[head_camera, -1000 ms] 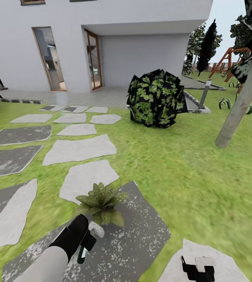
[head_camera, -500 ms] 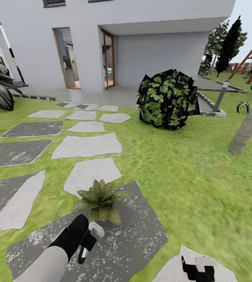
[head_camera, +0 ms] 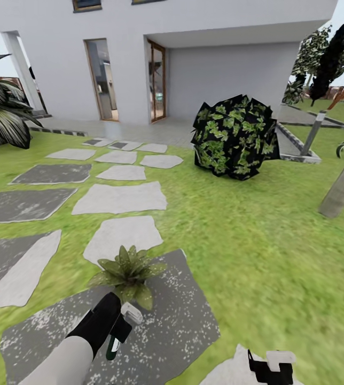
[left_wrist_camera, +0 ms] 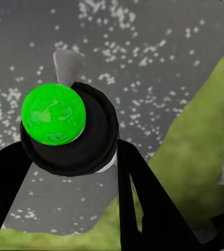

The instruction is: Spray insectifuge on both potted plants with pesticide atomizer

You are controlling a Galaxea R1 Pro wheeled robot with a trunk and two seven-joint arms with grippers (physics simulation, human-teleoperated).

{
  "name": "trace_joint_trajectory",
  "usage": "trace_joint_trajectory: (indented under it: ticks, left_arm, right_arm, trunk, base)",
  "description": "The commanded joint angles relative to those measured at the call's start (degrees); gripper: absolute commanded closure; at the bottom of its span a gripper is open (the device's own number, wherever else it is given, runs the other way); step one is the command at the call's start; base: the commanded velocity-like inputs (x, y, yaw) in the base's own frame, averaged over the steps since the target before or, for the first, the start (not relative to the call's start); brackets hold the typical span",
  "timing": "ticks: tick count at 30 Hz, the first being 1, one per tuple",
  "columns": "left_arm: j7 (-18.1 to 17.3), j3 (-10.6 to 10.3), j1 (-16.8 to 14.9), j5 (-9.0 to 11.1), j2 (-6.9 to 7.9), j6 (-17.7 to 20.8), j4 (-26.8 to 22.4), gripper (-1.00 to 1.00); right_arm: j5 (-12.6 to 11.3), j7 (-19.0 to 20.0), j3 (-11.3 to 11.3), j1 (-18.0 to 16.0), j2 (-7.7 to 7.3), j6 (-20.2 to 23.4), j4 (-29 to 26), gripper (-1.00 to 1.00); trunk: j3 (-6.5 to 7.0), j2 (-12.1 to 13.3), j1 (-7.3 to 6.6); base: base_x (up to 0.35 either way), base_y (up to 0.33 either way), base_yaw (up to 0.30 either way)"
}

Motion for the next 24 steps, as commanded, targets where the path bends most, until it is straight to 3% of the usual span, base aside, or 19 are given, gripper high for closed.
trace_joint_trajectory:
  ticks: [1, 11, 24]
  left_arm:
    - [-0.5, 0.2, 0.0, -0.6, -0.06, 0.1, -0.1, 1.00]
    - [-0.5, 0.5, 0.0, -0.7, 0.24, 0.1, -0.1, 1.00]
    - [-0.5, 0.3, 0.0, -0.9, 0.21, 0.1, -0.1, 1.00]
  right_arm:
    - [-0.5, -0.1, 0.5, 0.0, -0.02, -0.1, 0.0, -1.00]
    - [-0.5, -0.1, 0.5, 0.0, -0.02, -0.1, 0.0, -1.00]
    - [-0.5, -0.1, 0.5, 0.0, -0.02, -0.1, 0.0, -1.00]
  trunk:
    - [-0.05, 0.0, -0.01]
    - [-0.05, 0.0, -0.01]
    - [-0.05, 0.0, -0.01]
  base:
    - [0.000, -0.273, 0.275]
    - [0.010, -0.262, 0.277]
    - [0.014, -0.017, 0.255]
